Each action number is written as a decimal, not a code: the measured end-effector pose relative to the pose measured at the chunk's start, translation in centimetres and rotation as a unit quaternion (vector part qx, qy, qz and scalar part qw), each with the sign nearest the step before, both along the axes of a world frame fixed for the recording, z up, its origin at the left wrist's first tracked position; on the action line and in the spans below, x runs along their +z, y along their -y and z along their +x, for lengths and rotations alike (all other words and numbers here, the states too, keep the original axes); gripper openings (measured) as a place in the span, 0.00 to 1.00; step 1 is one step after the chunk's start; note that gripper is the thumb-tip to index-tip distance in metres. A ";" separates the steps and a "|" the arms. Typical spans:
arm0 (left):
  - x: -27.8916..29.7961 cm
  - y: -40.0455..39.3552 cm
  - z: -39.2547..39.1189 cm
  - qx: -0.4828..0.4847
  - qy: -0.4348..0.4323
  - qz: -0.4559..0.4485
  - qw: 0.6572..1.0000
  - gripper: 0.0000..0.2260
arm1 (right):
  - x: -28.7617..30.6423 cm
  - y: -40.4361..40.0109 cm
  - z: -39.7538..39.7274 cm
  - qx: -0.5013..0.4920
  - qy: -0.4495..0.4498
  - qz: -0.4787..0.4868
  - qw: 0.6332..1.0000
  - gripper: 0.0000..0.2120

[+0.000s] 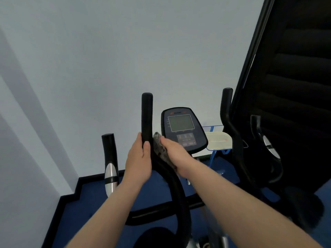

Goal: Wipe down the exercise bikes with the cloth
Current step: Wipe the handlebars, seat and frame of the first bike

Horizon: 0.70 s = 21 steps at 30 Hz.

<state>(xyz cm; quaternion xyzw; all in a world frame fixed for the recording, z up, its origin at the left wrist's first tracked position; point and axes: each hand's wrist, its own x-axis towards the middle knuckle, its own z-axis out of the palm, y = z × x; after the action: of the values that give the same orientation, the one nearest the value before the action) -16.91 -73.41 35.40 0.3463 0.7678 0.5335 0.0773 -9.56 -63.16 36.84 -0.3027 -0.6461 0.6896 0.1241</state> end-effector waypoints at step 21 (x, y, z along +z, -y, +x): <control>-4.0 9.0 5.4 0.002 -0.367 -0.243 0.898 0.09 | -3.0 5.4 6.4 -0.041 0.132 0.497 0.856 0.17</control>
<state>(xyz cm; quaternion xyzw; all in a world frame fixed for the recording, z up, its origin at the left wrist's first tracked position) -11.52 -82.39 31.39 0.4861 0.8483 0.1658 -0.1292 -3.14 -68.59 33.85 -0.3147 -0.9005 0.2242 0.1996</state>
